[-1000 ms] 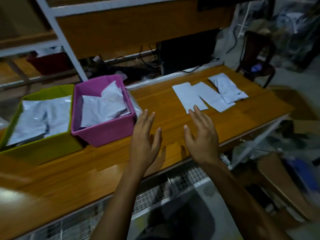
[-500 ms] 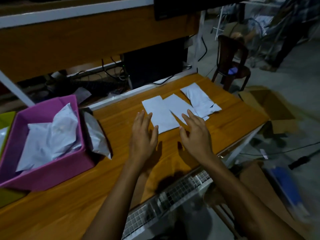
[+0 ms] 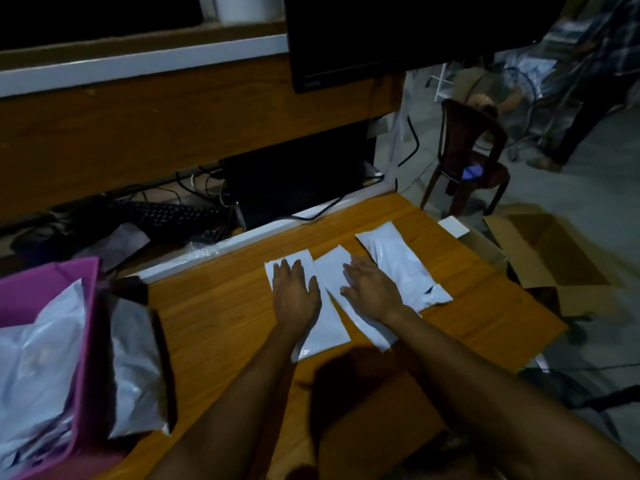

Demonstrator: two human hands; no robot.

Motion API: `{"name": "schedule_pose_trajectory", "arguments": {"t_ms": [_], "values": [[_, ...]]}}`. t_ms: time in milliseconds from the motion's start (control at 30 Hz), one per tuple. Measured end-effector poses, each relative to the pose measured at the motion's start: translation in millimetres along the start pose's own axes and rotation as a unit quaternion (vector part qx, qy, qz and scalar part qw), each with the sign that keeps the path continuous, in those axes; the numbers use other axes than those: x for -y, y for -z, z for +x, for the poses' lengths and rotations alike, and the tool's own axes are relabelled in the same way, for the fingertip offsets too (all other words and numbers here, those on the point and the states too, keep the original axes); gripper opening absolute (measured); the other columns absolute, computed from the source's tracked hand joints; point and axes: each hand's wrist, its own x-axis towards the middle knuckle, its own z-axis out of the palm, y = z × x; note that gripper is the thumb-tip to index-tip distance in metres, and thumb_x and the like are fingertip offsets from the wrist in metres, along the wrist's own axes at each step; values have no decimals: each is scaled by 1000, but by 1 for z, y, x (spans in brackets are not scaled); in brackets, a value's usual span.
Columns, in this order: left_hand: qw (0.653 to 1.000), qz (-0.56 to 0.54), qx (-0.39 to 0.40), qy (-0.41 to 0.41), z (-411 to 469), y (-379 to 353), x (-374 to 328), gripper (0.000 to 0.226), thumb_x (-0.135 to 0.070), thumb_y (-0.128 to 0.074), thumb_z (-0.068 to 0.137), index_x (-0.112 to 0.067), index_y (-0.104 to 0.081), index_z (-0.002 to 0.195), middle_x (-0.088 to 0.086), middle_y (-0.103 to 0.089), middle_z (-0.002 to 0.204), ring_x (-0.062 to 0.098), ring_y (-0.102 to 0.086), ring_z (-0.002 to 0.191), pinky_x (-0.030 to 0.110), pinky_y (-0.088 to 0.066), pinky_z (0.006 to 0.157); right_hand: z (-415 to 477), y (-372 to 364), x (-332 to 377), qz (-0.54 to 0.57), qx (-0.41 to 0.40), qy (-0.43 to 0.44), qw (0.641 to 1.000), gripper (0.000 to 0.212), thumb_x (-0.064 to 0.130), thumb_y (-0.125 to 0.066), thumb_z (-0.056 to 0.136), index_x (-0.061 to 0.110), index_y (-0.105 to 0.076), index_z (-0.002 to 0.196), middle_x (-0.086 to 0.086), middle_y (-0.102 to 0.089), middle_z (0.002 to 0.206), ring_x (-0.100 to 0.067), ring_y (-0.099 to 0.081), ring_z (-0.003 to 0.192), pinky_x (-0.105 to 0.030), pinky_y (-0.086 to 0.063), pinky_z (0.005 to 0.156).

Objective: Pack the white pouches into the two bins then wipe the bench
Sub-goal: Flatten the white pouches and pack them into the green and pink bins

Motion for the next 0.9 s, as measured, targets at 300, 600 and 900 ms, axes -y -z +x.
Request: {"name": "schedule_pose_trajectory", "arguments": {"t_ms": [300,600,900], "values": [[995,76,56,17,15,-27,35,62,-48,-46,93,-29,-31,150,12,-14,161,34,-7,148,50,-9,118,17,-47,8,-12,1,-67,998,63,62,-36,89,25,-53,137,-16,-46,145,-38,-44,132,-56,-41,102],[998,-40,21,-35,-4,-6,55,52,-20,-42,88,-5,-50,138,15,-42,147,38,-32,141,37,-17,116,7,-41,43,-54,19,-118,991,68,58,-44,89,26,-34,148,-18,-25,156,-47,-29,135,-53,-30,106],[985,-12,-106,-136,-67,112,37,56,-11,-47,97,-12,-30,150,0,-21,159,16,-7,149,34,-8,121,-69,2,117,55,-157,-103,981,67,61,-45,85,27,-43,143,-11,-29,156,-41,-34,134,-55,-38,104]]}}
